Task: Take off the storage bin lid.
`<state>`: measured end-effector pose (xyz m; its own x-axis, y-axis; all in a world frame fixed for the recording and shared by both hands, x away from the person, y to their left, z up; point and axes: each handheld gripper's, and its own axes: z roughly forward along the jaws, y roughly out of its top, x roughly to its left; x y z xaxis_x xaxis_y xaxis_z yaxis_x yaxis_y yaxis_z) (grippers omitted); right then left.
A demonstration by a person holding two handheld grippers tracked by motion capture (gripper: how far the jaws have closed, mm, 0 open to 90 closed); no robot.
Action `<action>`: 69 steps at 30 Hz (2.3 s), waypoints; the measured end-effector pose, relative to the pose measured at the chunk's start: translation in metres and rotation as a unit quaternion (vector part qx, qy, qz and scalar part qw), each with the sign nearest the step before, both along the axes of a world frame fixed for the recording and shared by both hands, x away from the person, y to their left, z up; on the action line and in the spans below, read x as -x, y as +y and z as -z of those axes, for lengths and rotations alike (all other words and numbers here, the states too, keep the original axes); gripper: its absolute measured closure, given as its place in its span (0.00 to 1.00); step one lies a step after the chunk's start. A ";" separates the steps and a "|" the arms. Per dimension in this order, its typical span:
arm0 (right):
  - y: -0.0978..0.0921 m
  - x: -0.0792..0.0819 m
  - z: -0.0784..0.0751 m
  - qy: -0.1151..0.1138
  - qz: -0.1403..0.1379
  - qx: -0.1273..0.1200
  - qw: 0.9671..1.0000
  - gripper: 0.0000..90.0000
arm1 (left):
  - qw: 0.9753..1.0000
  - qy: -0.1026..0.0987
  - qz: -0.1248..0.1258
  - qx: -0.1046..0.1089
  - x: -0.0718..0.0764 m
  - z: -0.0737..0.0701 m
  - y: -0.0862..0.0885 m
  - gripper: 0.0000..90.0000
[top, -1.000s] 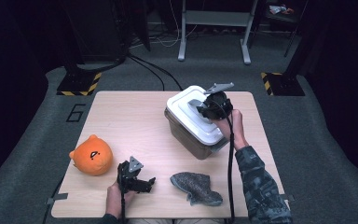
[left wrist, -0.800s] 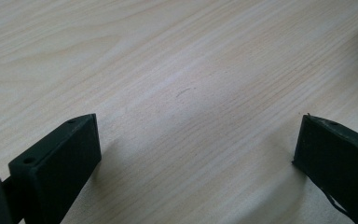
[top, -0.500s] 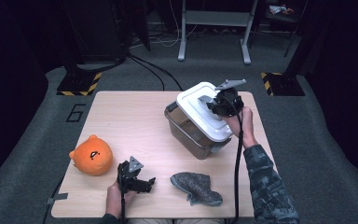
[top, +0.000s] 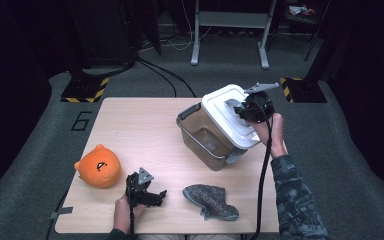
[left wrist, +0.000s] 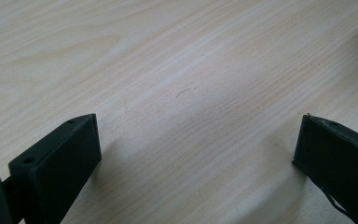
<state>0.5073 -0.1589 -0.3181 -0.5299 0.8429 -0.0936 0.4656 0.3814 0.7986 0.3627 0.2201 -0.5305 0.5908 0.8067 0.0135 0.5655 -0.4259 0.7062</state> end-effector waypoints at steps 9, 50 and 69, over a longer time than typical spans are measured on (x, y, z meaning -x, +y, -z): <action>-0.019 -0.001 0.000 -0.001 0.032 0.001 1.000 0.74 | 1.000 -0.004 -0.002 -0.001 0.000 0.000 0.000 0.00; -0.084 -0.015 0.058 0.033 0.189 0.002 0.981 0.74 | 1.000 -0.003 -0.001 -0.001 0.000 0.000 0.000 0.00; -0.088 -0.018 0.103 0.053 0.226 -0.011 0.973 0.74 | 1.000 -0.003 -0.001 -0.002 0.000 0.000 0.000 0.00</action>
<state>0.5252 -0.2467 -0.4209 -0.1102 0.9932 -0.0385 0.6614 0.1023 0.7430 0.3630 0.2203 -0.5305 0.5889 0.8080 0.0192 0.5628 -0.4271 0.7077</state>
